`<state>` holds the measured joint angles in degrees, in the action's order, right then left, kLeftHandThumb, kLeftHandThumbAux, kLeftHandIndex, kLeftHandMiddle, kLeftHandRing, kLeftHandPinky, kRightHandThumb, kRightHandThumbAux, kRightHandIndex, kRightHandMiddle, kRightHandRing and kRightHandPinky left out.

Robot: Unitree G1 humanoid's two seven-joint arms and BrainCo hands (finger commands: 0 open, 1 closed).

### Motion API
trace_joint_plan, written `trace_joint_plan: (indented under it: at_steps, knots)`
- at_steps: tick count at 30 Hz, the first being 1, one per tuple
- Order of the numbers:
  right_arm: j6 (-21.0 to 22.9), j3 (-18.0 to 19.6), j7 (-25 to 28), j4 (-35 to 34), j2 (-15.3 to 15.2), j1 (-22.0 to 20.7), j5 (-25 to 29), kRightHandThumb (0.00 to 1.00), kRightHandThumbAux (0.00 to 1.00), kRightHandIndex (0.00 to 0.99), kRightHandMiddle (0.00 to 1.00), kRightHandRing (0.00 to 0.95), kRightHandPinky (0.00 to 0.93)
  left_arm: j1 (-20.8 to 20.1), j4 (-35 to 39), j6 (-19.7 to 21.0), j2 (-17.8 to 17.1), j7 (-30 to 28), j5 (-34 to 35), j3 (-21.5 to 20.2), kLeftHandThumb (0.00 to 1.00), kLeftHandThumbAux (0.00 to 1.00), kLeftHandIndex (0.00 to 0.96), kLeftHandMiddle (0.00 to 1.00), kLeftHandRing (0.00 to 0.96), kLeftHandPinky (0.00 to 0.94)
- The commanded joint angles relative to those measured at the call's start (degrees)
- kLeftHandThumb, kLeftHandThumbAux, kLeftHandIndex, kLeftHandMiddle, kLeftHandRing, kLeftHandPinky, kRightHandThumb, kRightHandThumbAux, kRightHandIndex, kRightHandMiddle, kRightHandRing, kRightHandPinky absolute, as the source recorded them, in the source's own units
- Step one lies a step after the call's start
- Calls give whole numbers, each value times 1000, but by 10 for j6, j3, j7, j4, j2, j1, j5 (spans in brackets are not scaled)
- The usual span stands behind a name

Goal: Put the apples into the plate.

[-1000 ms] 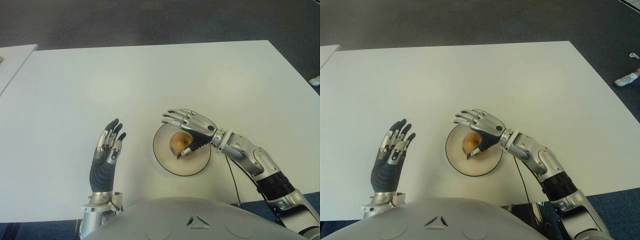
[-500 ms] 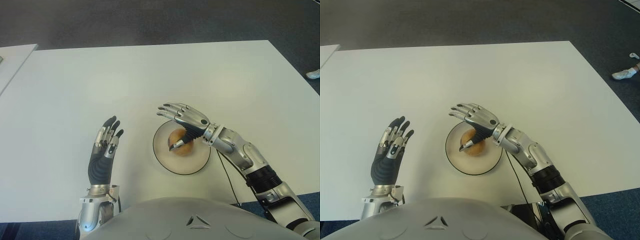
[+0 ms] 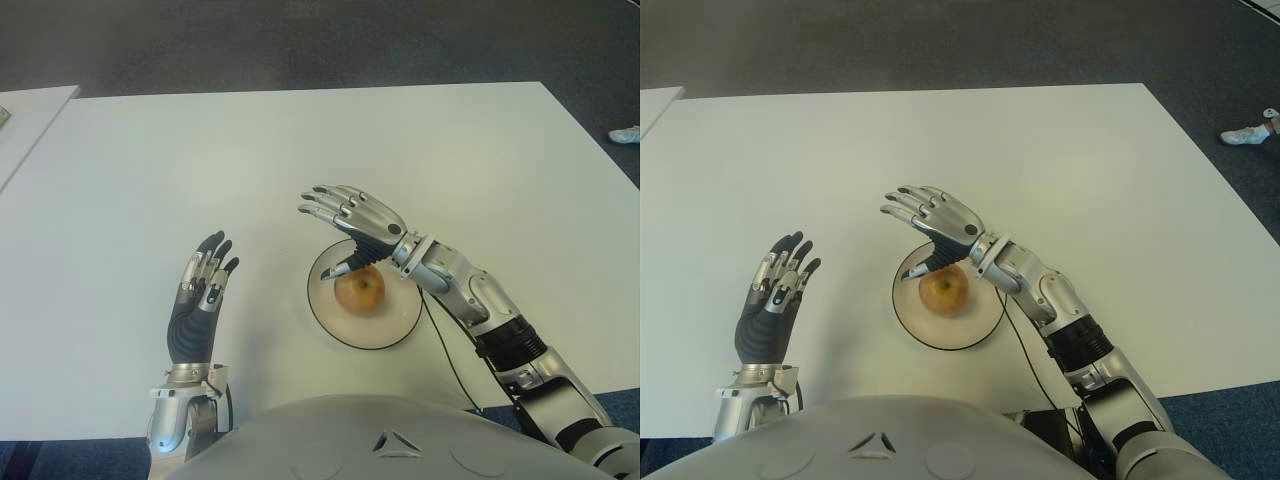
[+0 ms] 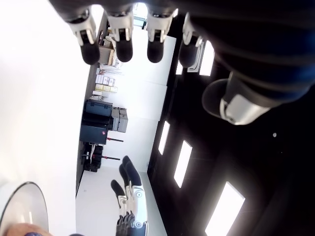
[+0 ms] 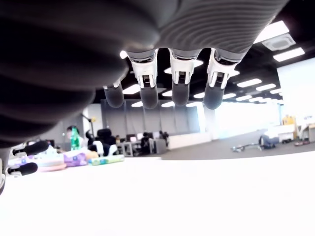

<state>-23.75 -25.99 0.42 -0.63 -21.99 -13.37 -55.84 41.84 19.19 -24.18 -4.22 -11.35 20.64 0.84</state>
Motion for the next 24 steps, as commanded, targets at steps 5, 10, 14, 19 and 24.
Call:
trace_joint_plan:
  at_steps: [5, 10, 14, 19, 24]
  knots:
    - [69, -19, 2, -12, 45, 15, -15, 0, 446, 10, 11, 0, 0, -31, -43, 22, -31, -49, 59, -61, 364, 486, 126, 17, 19, 100]
    - [97, -29, -14, 2, 64, 16, -23, 0, 448, 2, 6, 0, 0, -60, -71, 40, -50, -77, 93, -103, 364, 486, 126, 17, 19, 100]
    - [118, -37, -37, 12, 76, 18, -37, 0, 446, 0, 2, 0, 0, -82, -102, 50, -66, -104, 119, -135, 364, 486, 126, 17, 19, 100]
    - [151, -49, -53, 15, 95, 21, -54, 0, 444, 0, 0, 0, 0, -107, -142, 61, -83, -138, 144, -171, 364, 486, 126, 17, 19, 100]
    - [181, -54, -51, 11, 110, 24, -56, 0, 444, 0, 0, 0, 0, -123, -161, 74, -92, -163, 158, -199, 364, 486, 126, 17, 19, 100]
